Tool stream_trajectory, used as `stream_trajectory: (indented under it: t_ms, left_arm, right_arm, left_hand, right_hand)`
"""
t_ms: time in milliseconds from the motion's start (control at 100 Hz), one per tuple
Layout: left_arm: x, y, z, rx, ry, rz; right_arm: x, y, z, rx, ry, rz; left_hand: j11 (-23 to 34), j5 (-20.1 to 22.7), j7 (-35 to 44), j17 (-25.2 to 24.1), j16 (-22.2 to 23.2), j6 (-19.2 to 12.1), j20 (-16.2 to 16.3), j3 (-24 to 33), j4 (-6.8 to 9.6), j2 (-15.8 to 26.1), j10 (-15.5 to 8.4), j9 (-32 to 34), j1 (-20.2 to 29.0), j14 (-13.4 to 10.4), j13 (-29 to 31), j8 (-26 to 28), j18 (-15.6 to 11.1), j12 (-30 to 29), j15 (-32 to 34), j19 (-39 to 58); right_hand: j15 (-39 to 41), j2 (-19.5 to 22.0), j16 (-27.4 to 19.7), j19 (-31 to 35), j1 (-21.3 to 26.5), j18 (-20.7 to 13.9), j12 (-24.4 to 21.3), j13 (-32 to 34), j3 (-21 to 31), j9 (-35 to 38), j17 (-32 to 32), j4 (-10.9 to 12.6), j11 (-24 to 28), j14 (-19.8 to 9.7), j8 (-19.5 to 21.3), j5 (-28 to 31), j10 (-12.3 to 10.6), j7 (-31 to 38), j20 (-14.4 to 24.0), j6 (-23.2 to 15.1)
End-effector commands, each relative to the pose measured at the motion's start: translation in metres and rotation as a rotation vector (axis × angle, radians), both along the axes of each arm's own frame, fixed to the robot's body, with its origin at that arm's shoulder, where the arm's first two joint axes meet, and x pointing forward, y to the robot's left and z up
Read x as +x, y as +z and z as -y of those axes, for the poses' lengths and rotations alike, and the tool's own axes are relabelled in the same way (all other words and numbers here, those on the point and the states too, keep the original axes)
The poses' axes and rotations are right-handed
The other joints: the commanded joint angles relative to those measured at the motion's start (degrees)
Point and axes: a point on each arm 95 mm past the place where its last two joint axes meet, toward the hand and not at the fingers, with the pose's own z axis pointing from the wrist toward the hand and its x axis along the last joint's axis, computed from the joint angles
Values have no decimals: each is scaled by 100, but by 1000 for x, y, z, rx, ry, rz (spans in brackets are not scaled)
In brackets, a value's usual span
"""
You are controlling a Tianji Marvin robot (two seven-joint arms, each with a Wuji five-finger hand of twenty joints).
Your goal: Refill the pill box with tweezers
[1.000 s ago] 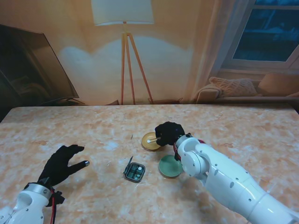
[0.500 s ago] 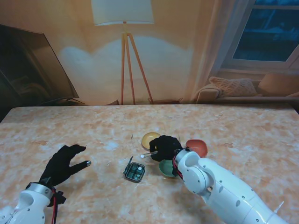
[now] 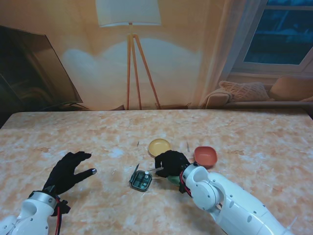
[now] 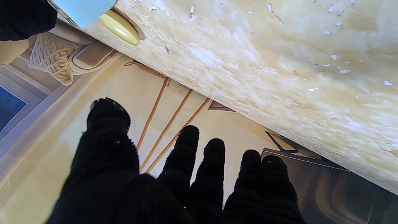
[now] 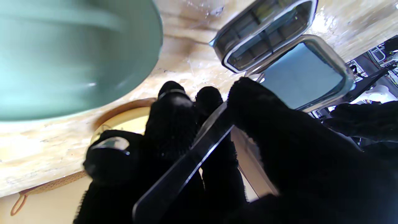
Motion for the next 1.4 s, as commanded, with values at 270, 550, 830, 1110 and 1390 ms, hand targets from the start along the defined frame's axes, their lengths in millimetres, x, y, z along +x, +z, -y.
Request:
stream_trajectory:
  t_ms: [270,550,830,1110,1390]
  left_arm:
    - [-2,-2,2,-1,-3,-10]
    - [-2,-2,2,-7,1,-12]
    - [-2,-1,2,-9,2,-7]
    - [-3,0,2,-7,2,-8]
    - [-1,1,4,-2,-6,-4]
  right_arm:
    - [-7,-15,-4,-6,11,-59]
    - [-5,-14,-7,-11,17,-64]
    - [-3,-12,-10,-6,19,-63]
    - [-2,-7,-7,11,-4,-41]
    - [1,10,11,23,-65,25]
  left_hand:
    - [-8,175,63,12,47,-73,27,-87,115,196,-153,70,-100,-117,-4,-31,-355,-2,20,12]
    - [10,215,72,28,87,-62,42,-81,116,224,-155,80,-33,-119,-2,-34,-367,-4,36,41]
    - [21,227,72,25,119,-64,49,-103,111,227,-154,81,-21,-118,7,-42,-359,-10,36,54]
    - [18,222,69,23,127,-51,48,-105,111,201,-154,74,-30,-119,4,-45,-359,-14,29,54]
    - [24,227,72,30,128,-53,48,-100,112,180,-165,87,-32,-116,16,-44,-351,-11,26,56]
  right_hand:
    - [-96,311,-48,100,409,-406,-100,-292,19,32,-176,145,55,49,16,117,322,404,-34,-375]
    - [-304,186,-61,-125,295,-375,-192,-520,20,-220,-399,91,-210,66,-82,-148,309,234,-38,-270]
    - [-383,199,-23,-242,211,-311,-201,-612,-3,-305,-506,44,-329,122,-101,-228,317,169,6,-200]
    - [-270,323,56,-110,249,-331,-85,-412,-31,-62,-314,68,-111,56,-37,34,352,325,120,-269]
    - [-114,292,77,60,249,-388,-10,-171,52,131,-64,170,93,-19,13,192,381,475,139,-279]
